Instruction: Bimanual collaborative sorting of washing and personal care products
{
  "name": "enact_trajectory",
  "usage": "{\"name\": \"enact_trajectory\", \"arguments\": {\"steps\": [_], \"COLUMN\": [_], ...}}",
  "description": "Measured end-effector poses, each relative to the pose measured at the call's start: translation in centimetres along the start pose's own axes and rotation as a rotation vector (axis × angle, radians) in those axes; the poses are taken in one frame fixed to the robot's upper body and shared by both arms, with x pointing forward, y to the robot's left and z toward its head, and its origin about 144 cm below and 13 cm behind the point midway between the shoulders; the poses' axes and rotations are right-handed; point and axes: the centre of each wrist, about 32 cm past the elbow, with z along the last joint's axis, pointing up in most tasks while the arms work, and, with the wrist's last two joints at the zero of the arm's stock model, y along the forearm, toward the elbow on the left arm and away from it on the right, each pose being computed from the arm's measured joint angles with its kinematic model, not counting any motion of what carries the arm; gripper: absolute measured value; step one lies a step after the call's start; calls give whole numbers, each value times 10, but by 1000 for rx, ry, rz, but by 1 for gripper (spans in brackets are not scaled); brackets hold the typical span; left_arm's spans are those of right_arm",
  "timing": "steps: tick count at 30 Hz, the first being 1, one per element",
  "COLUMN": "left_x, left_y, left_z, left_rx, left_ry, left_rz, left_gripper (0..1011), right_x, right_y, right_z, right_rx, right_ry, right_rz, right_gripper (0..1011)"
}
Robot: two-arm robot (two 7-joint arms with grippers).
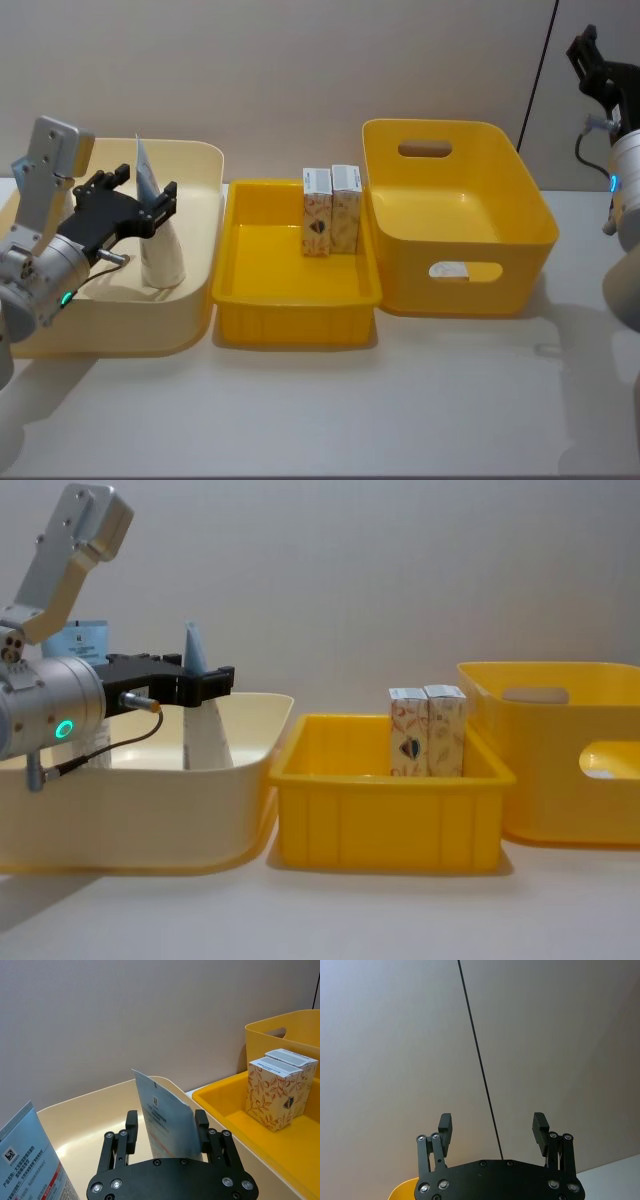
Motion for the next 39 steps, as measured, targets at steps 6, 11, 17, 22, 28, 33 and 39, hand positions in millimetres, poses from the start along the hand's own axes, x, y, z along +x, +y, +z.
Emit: {"name": "enact_trajectory", "arguments": {"steps": [6,11,17,22,28,33,39], "left_x": [1,1,1,1,2,2,2], "left_y": [0,-1,-1,-1,-1,-1,-1], "left_z": [0,0,-1,-1,-1,-1,-1], "left_rx": [-1,-1,-1,-1,-2,-2,-1], "left_ry": [1,2,2,2,2,2,2], "left_rz": [-2,-3,-4,-4,-5,-5,-5], "left_gripper": [570,413,244,210,203,203,202], "right_x": [0,0,0,0,0,0,0], "right_y": [0,0,0,0,0,0,0], "right_z": [0,0,0,0,0,0,0], "right_rx": [0,0,0,0,0,0,0], "right_ry": [0,0,0,0,0,0,0], "right_rz": [0,0,0,0,0,0,0], "right_gripper": [1001,1001,1001,1001,1001,1001,1001]}}
